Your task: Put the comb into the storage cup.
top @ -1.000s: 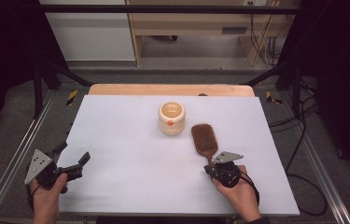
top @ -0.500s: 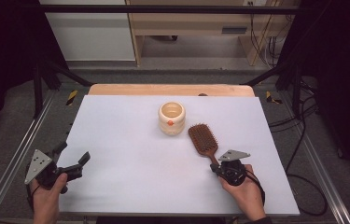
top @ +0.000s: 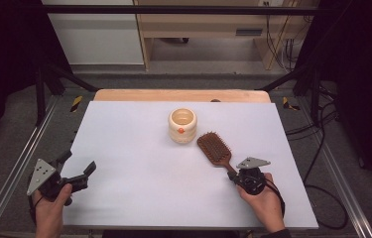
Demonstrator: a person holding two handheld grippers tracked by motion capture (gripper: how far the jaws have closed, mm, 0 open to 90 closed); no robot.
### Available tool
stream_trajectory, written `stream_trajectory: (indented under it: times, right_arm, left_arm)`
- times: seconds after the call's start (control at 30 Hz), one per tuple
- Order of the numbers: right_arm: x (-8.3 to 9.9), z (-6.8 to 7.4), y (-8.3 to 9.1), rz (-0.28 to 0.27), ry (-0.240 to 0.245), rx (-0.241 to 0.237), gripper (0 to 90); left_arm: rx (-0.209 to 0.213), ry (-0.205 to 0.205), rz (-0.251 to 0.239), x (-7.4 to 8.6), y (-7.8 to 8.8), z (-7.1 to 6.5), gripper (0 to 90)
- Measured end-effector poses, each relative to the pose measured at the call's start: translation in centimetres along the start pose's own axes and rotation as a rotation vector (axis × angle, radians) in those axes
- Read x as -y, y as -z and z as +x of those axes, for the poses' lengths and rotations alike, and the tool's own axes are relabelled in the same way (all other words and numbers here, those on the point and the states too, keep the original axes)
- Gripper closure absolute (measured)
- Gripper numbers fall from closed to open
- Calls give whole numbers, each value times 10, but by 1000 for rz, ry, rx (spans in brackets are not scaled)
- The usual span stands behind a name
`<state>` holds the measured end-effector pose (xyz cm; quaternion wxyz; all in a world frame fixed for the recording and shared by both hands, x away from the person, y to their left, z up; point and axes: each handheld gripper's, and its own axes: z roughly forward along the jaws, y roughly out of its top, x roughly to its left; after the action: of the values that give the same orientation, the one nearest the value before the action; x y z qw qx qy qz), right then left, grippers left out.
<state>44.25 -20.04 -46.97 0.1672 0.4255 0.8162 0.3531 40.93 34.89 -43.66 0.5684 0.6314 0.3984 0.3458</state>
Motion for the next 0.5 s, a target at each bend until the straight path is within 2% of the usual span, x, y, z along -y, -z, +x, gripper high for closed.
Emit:
stream_trajectory:
  times: [0.5]
  right_arm:
    - [1, -11, -1, -1, -24, 29, 900]
  left_arm:
    - [0, -5, 2, 0, 0, 0, 29]
